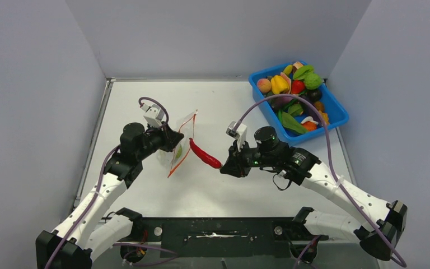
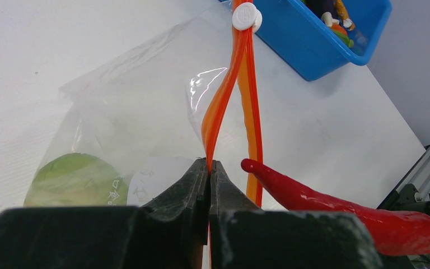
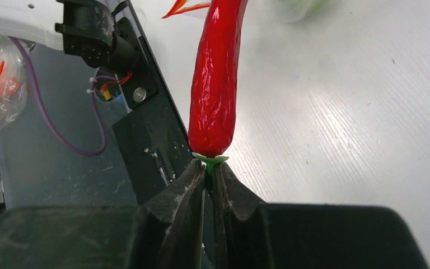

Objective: Place the food in the zip-top bag and seal the zipper
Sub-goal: Place the fake vegetable in the zipper food storage bag.

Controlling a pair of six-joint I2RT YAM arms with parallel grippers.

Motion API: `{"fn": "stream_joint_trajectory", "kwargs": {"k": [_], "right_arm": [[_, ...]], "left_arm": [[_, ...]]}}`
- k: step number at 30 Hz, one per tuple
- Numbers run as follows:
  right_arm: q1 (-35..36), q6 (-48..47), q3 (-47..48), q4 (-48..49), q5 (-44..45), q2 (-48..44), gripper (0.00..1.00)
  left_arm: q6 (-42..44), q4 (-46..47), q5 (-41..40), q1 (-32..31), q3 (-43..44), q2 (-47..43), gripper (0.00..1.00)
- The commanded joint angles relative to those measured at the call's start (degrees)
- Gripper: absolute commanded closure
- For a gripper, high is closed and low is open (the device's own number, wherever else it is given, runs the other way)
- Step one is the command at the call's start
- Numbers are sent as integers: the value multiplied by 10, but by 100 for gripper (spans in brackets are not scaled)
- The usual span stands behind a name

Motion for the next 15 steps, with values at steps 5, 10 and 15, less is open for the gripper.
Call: {"fn": "stream_joint_trajectory", "kwargs": {"k": [5,10,15], "right_arm": [[4,47,55,-8,85,38,99],[4,78,85,-18,109,74,100],[4,102,109,-10,111,101,99]], "left_arm": [[7,36,16,-3,2,-6,100],[5,43,36,-6,-1,-8,100],[2,52,49,-7,-3,-12,100]]}}
